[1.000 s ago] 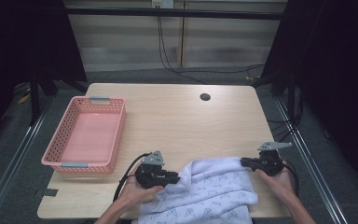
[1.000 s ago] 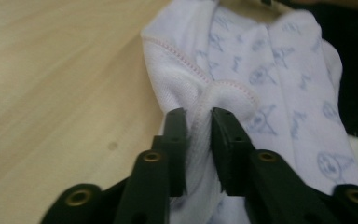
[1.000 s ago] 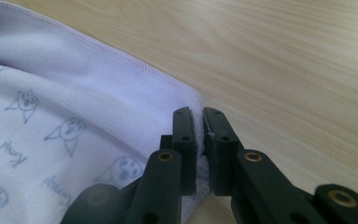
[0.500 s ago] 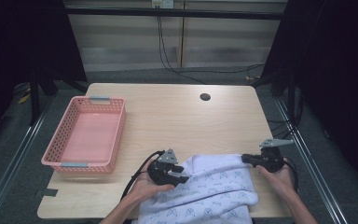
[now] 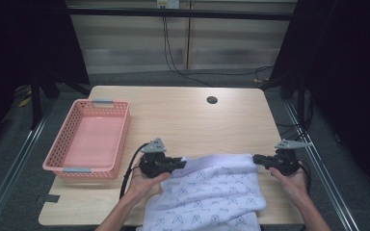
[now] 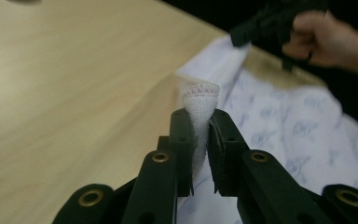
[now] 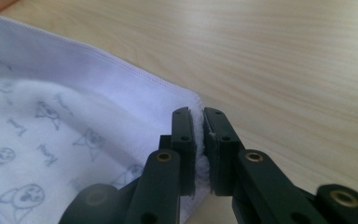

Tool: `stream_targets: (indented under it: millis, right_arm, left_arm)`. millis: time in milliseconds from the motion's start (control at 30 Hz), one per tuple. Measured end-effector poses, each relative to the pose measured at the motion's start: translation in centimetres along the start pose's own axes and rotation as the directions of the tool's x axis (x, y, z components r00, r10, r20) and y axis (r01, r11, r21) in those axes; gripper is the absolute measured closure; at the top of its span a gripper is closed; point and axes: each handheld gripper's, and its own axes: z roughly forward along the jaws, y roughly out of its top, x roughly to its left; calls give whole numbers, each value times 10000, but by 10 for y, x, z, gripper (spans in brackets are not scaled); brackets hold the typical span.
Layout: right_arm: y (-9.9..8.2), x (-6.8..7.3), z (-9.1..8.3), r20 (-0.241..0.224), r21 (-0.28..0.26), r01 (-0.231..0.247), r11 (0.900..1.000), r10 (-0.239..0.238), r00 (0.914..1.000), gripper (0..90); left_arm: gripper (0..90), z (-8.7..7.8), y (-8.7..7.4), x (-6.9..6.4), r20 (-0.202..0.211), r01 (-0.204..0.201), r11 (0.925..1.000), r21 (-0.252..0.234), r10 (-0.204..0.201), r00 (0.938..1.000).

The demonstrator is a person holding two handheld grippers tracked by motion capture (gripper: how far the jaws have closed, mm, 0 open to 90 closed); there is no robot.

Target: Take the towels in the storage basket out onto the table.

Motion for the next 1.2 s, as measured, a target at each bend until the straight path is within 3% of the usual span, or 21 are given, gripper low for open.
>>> stream_targets:
  millis: [100,300,633,833,867,900,1000,1133,1200]
  right_arm:
    - [3,-1,-9,16,-366,-131,9992,131,9999,836]
    - [22,3,-25,-70,-1145,-5,9934,-3,10000,841]
    - [96,18,-47,-120,-2857,619,9563,-682,9976,844]
    - [136,22,-46,100,-3267,1071,9390,-1099,9939,843]
    - [144,21,-45,114,-3274,1094,9385,-1119,9937,843]
    - [151,21,-43,201,-3280,1176,9373,-1176,9929,843]
    - [171,17,-35,394,-3239,1277,9374,-1215,9918,845]
    - [189,5,-15,703,-3097,1177,9435,-1008,9924,848]
    - [191,-6,-2,847,-2883,1080,9514,-870,9926,848]
  left_arm:
    - [847,-15,7,6,-627,-70,9996,-275,53,9980]
    - [864,-37,22,19,-1284,-14,9968,-798,-88,9917]
    - [865,-70,71,29,-2175,-527,9815,-1840,117,9760]
    - [867,-80,97,45,-2850,-833,9772,-1951,248,9582]
    - [867,-81,102,48,-3004,-825,9760,-2016,186,9536]
    - [867,-82,106,53,-3026,-761,9773,-1976,131,9530]
    - [867,-79,119,64,-3406,-821,9815,-1732,186,9400]
    - [863,-64,124,84,-3568,-653,9865,-1505,74,9342]
    - [810,-55,121,98,-3632,-336,9881,-1499,-234,9314]
